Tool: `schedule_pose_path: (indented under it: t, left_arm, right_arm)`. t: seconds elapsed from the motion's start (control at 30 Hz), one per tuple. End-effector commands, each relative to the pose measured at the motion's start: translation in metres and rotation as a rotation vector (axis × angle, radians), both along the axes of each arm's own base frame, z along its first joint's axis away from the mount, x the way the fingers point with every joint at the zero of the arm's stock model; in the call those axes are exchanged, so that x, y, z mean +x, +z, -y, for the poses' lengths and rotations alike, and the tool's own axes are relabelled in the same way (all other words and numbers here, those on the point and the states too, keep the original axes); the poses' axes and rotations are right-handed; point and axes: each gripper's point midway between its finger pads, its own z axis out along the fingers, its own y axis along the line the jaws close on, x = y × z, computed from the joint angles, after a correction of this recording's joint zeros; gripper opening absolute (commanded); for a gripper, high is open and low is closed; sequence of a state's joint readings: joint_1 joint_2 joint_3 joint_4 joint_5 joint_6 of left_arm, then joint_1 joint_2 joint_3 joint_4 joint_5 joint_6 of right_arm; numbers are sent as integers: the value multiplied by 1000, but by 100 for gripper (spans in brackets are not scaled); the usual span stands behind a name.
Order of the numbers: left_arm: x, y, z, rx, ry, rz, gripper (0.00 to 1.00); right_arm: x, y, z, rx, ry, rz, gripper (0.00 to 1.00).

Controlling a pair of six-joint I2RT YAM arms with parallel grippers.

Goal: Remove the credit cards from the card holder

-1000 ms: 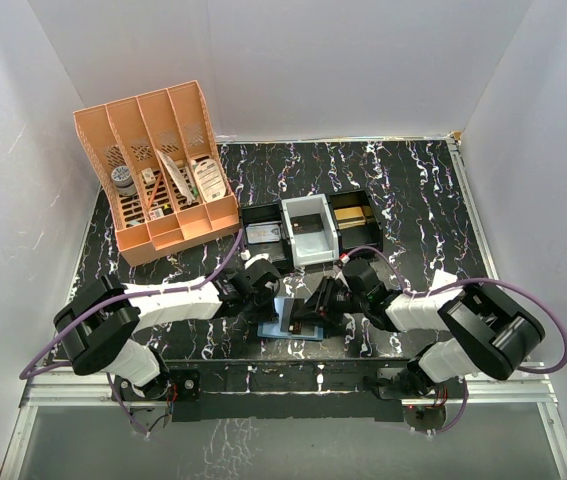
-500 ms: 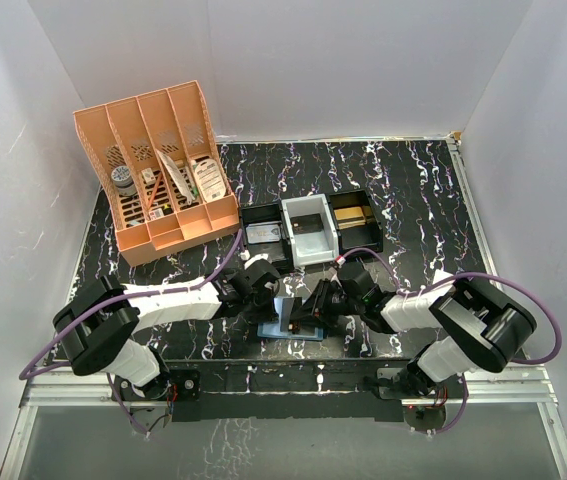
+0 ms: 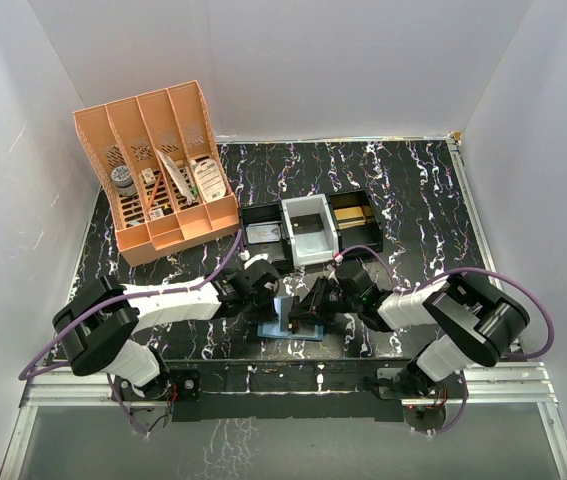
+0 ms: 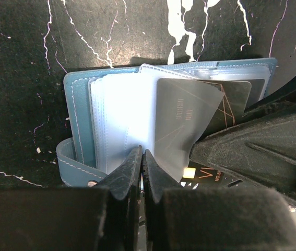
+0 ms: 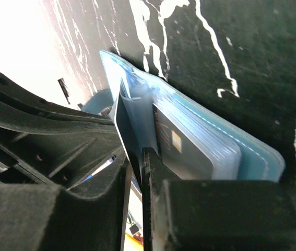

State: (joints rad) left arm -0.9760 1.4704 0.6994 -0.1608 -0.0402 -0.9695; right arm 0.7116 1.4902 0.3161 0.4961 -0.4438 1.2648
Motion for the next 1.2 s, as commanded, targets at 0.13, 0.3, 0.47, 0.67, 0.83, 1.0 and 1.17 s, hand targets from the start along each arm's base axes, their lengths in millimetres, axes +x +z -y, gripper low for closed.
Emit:
schedule_pose_path:
  t: [0.13, 0.3, 0.47, 0.67, 0.83, 1.0, 1.17]
  left_arm:
    - [-13, -20, -36, 144, 17, -37, 0]
    - [-10, -16, -42, 159, 36, -20, 0]
    - [-7, -12, -47, 183, 45, 1, 0]
    - [-3, 1, -49, 181, 44, 37, 0]
    - [9, 36, -32, 89, 13, 115, 4]
    - [18, 66, -18, 12, -7, 183, 21]
    - [12, 91, 28, -208, -162, 205, 36]
  right_arm:
    - [19, 23, -10, 13, 2, 106, 2]
    - [19, 27, -2, -48, 10, 142, 2]
    - [22, 30, 11, -115, -9, 165, 3]
    - [27, 42, 25, -179, -42, 203, 3]
    - [35, 57, 35, -212, -99, 252, 3]
    - [42, 65, 46, -250, -156, 279, 2]
    - [47, 77, 55, -249, -217, 317, 0]
